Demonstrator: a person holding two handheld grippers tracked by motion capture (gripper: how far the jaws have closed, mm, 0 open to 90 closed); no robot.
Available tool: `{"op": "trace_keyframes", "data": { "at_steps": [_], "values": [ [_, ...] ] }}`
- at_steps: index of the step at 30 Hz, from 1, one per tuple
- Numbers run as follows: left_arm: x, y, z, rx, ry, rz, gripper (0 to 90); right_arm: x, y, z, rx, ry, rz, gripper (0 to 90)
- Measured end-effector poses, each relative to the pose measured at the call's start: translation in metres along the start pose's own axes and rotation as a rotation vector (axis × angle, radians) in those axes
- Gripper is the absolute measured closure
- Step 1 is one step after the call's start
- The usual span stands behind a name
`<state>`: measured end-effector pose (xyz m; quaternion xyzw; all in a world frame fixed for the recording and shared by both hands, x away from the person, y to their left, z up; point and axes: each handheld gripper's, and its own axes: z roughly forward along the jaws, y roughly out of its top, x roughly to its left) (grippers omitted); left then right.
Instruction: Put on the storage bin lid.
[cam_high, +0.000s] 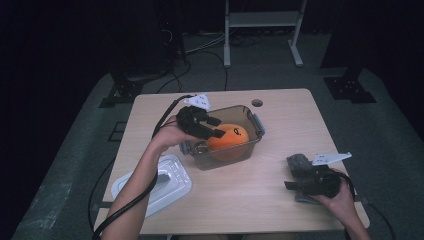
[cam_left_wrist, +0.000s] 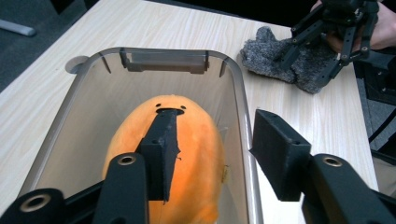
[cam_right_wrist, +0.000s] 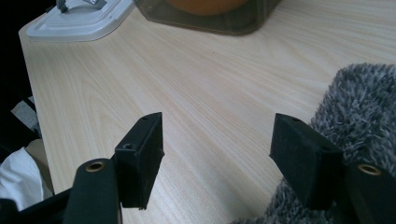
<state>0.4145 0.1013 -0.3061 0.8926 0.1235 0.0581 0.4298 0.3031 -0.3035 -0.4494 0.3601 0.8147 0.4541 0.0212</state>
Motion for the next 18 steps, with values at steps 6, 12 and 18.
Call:
{"op": "trace_keyframes", "data": {
  "at_steps": [6, 12, 18],
  "values": [
    [-0.007, -0.008, -0.014, -0.010, 0.016, -0.009, 44.2, 0.000, 0.000, 0.000, 0.002, -0.002, 0.004, 33.4],
    [-0.013, -0.021, -0.026, -0.003, 0.034, -0.011, 40.1, 0.001, 0.000, 0.000, 0.005, -0.003, -0.001, 33.3],
    [-0.019, -0.035, -0.041, -0.016, 0.054, -0.020, 36.3, 0.001, 0.000, 0.001, 0.006, -0.003, 0.000, 33.3]
  ]
}}
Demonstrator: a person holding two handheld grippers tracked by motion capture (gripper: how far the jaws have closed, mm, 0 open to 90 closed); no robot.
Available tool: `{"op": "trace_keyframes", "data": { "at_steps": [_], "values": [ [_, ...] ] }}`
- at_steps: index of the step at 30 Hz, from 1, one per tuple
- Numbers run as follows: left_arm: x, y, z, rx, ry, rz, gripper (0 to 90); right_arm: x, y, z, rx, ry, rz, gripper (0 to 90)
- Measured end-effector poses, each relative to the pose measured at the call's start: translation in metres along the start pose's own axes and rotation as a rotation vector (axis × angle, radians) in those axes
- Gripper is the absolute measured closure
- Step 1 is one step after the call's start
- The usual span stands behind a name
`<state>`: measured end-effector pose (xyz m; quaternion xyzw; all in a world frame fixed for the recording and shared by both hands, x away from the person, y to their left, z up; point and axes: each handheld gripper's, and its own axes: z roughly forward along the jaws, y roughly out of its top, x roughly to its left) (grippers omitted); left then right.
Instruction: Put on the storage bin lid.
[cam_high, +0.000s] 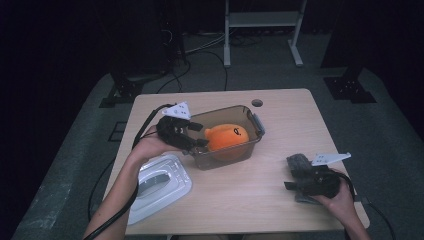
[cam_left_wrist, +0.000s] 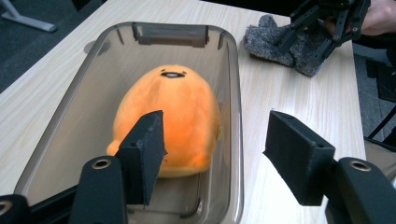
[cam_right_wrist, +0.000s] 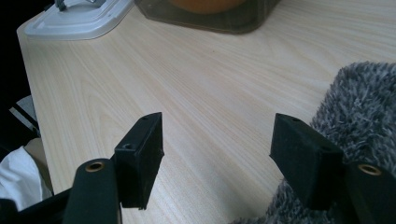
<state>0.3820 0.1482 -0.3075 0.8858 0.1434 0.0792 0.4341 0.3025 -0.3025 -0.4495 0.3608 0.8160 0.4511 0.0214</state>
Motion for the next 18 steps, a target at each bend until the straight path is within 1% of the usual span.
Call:
{"op": "trace_keyframes", "data": {
  "at_steps": [3, 5, 8, 12, 18],
  "values": [
    [-0.004, -0.005, -0.007, -0.005, 0.012, 0.000, 34.9, 0.000, 0.000, 0.000, 0.001, -0.002, 0.002, 33.3],
    [-0.007, -0.008, -0.011, -0.009, 0.018, 0.008, 33.6, 0.000, 0.000, 0.000, 0.003, -0.002, 0.001, 33.3],
    [-0.010, -0.013, -0.017, -0.009, 0.027, 0.006, 31.4, 0.000, 0.000, 0.001, 0.003, -0.003, 0.001, 33.2],
    [-0.014, -0.022, -0.022, 0.000, 0.037, 0.002, 28.7, 0.001, 0.000, 0.001, 0.004, -0.003, 0.000, 33.1],
    [-0.017, -0.037, -0.033, -0.005, 0.059, -0.017, 25.1, 0.000, 0.000, 0.001, 0.004, -0.005, 0.003, 33.0]
  ]
}}
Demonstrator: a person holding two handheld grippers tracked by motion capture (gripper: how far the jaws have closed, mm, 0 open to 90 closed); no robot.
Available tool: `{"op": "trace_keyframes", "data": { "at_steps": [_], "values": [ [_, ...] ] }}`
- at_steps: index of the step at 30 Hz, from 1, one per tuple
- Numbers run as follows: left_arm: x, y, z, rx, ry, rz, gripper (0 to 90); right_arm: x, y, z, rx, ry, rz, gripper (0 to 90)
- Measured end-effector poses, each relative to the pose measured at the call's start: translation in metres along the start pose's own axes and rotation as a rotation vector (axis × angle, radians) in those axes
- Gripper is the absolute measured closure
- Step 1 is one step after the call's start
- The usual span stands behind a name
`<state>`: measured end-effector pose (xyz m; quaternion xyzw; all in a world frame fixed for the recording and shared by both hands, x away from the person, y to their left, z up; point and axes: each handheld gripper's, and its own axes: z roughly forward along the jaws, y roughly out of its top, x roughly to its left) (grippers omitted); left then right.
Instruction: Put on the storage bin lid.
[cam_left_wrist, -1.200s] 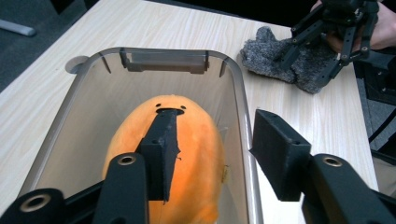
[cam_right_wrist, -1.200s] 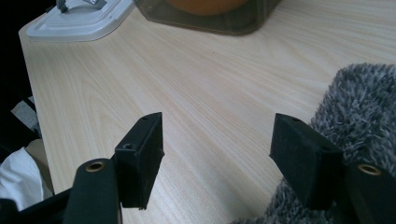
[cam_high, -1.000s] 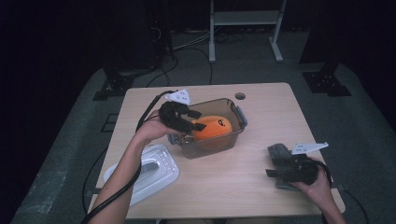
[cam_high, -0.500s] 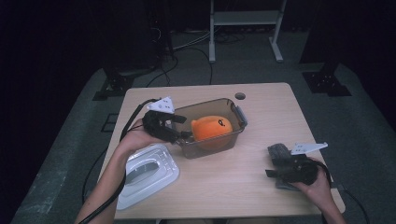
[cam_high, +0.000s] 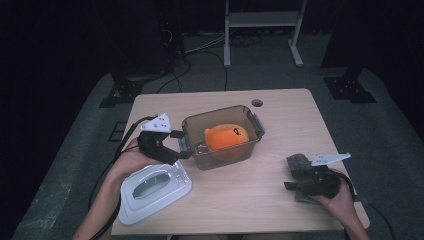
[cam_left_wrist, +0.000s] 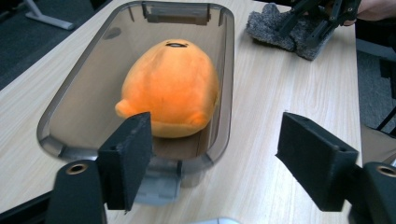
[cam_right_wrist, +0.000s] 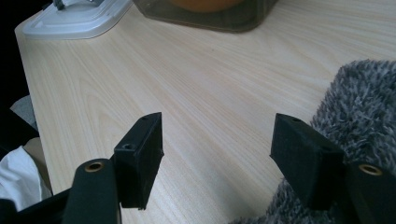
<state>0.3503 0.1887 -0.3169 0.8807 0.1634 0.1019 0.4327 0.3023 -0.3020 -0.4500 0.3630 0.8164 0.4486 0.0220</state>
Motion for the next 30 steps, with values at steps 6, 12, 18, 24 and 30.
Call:
{"op": "trace_keyframes", "data": {
  "at_steps": [6, 12, 18, 24, 30],
  "values": [
    [-0.002, -0.016, -0.007, 0.002, 0.017, -0.014, 23.0, 0.000, 0.000, 0.000, -0.001, -0.001, 0.001, 32.9],
    [-0.004, -0.034, -0.012, 0.005, 0.034, -0.032, 20.1, 0.001, 0.000, 0.001, 0.000, -0.001, 0.001, 32.9],
    [-0.005, -0.051, -0.017, 0.005, 0.043, -0.052, 19.9, 0.001, 0.000, 0.002, 0.003, -0.002, 0.002, 32.9],
    [-0.005, -0.068, -0.019, 0.009, 0.054, -0.070, 19.4, 0.001, 0.000, 0.002, 0.008, -0.002, 0.001, 32.9],
    [-0.006, -0.086, -0.021, 0.021, 0.072, -0.087, 19.1, 0.001, 0.000, 0.002, 0.006, -0.004, 0.002, 32.9]
  ]
}}
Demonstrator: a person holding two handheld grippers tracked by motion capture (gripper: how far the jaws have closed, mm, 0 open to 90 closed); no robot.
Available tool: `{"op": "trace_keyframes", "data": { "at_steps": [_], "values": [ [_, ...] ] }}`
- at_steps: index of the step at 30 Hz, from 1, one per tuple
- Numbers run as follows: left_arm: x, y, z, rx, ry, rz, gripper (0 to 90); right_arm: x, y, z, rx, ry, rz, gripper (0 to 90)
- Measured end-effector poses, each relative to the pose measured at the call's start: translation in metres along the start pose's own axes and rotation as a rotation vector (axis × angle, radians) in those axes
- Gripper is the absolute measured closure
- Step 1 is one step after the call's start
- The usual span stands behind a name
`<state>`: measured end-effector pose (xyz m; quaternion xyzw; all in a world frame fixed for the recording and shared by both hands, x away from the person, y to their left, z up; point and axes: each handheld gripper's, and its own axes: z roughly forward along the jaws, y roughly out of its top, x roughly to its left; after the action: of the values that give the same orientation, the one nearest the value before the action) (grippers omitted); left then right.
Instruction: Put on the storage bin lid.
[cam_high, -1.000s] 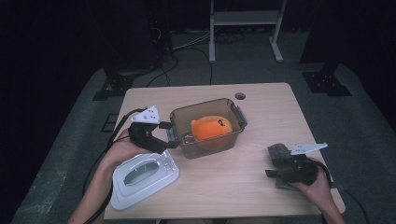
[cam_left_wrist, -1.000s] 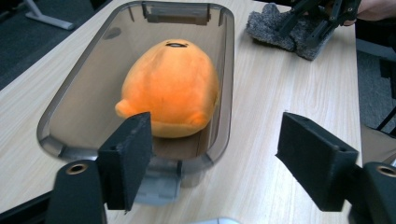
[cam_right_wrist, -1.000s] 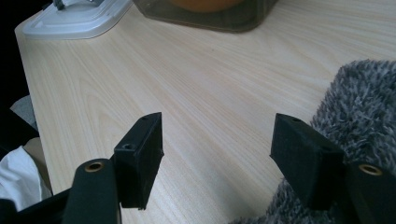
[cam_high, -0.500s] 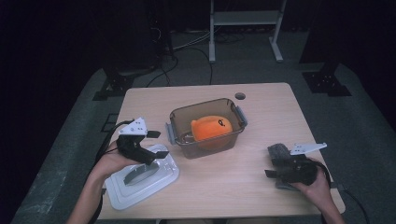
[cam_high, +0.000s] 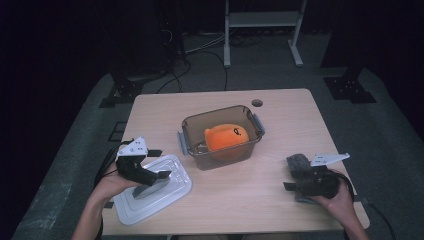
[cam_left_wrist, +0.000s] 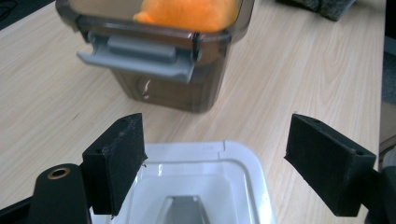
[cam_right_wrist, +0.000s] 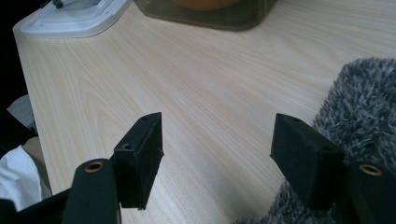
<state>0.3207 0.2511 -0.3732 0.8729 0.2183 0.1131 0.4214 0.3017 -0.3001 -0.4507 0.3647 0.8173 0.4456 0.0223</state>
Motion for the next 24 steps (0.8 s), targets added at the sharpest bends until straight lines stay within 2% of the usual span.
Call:
{"op": "trace_keyframes", "data": {
  "at_steps": [13, 24],
  "values": [
    [-0.001, -0.033, -0.003, 0.013, 0.022, -0.031, 19.1, 0.001, 0.000, 0.001, 0.004, 0.001, -0.003, 32.9],
    [-0.001, -0.052, -0.004, 0.031, 0.035, -0.051, 19.5, 0.001, 0.000, 0.001, 0.006, 0.002, -0.005, 32.9]
  ]
}}
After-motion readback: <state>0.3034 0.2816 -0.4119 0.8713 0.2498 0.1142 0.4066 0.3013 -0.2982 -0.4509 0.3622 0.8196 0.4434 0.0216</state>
